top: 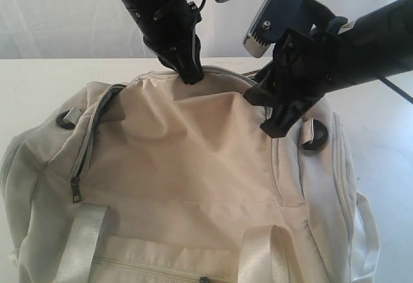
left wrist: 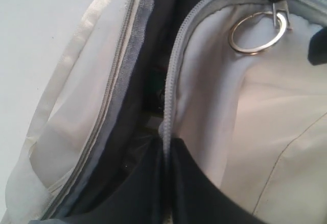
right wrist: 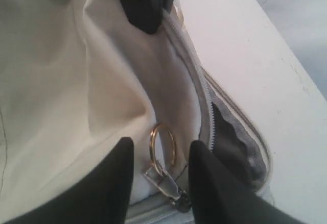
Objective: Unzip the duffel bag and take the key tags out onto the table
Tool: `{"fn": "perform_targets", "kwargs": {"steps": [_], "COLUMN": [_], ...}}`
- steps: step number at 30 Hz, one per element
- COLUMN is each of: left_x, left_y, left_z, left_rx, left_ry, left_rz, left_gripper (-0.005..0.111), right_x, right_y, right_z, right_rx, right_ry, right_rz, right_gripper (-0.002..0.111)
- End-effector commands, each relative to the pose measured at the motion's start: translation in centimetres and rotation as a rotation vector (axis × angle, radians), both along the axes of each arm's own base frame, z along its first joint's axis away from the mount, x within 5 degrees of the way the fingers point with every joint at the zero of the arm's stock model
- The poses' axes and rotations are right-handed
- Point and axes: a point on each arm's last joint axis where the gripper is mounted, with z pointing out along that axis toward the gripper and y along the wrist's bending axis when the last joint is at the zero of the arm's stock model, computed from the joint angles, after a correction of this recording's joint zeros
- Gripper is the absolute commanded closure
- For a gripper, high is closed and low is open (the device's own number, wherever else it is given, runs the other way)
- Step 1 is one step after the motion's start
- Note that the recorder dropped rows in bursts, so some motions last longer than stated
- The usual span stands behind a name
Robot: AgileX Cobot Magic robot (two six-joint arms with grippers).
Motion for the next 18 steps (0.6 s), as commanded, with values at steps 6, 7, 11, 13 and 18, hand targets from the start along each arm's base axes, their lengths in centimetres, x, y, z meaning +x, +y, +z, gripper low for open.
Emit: {"fn": "perform_targets", "kwargs": {"steps": [6,7,11,13,18], "left_x": [-0.4,-0.4,-0.4,-0.4,-0.4], "left_y": [0.2,0.2,0.2,0.2,0.2], "left_z": [0.5,0.5,0.4,0.4,0.4], "left_rx": [-0.003,-0.003,-0.001,-0.001,-0.001], "left_ry": [0.009,0.009,0.011,0.011,0.014], "left_rz": [-0.017,-0.018,-0.019,-0.019,-0.017], "left_gripper": [0.107,0.107,0.107,0.107,0.107], "right_x": [1.5,1.5,1.6,1.6,0.5], "right_y": [0.1,0.1,0.1,0.1,-0.2], "right_z": [-1.1,-1.1,-1.2,-1.3,0.5], "right_rx": [-0.036,-0.036,-0.037,-0.038,0.006], "right_ry": [-0.029,-0.033,-0.029,-0.022,-0.062], "right_rz": [-0.005,-0.008,-0.008,-0.004,-0.033], "right_gripper": [0.073,0.075,0.088,0.1,0.108]}}
